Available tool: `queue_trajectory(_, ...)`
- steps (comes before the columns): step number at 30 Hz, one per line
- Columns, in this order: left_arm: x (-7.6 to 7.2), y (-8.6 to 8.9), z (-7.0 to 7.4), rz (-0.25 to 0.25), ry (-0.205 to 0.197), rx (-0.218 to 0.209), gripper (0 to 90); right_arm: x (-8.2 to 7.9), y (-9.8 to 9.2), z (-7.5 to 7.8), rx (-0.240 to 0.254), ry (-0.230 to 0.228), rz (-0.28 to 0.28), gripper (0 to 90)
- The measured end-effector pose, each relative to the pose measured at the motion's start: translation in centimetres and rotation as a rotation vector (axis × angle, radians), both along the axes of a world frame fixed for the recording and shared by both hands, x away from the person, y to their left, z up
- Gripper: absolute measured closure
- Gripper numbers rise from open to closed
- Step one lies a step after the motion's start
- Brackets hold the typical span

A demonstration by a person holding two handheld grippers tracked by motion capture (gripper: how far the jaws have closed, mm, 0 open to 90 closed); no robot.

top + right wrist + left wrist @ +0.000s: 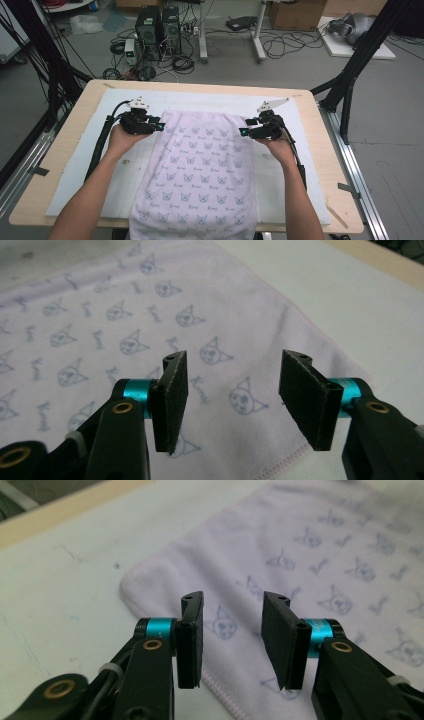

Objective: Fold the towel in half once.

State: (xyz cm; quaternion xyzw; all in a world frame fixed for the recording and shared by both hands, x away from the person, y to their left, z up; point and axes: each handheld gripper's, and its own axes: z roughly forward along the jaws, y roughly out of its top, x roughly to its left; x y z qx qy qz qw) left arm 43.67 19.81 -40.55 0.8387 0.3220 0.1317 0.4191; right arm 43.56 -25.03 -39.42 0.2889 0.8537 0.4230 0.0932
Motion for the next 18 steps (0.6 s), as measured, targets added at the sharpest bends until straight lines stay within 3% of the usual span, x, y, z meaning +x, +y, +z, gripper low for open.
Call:
queue_trajectory(5, 0.5, -0.4, -1.2, 0.017, -0.007, 0.054, 60.7, 0.7, 0.4, -1.5, -0.057, 0.020, -0.024, 50.8)
queue_trajectory(7, 0.6, -0.7, -1.8, 0.020, -0.003, 0.083, 66.2, 0.9, 0.5, -2.1, -0.083, 0.022, -0.037, 52.9)
queue_trajectory(12, 1.2, -1.0, -3.2, 0.073, 0.052, 0.131, 65.4, 1.0, -0.1, -3.4, -0.104, 0.002, -0.104, 56.8)
queue_trajectory(14, 1.2, -0.9, -3.3, 0.093, 0.068, 0.101, 63.2, 1.0, -0.3, -3.8, -0.120, 0.024, -0.119, 56.9)
queue_trajectory(16, 1.2, -1.0, -3.3, 0.098, 0.066, 0.115, 63.6, 1.0, -0.2, -4.5, -0.145, 0.046, -0.128, 58.4)
queue_trajectory(18, 1.1, -1.2, -3.1, 0.087, 0.070, 0.121, 68.9, 0.8, -0.3, -4.8, -0.119, 0.033, -0.149, 63.1)
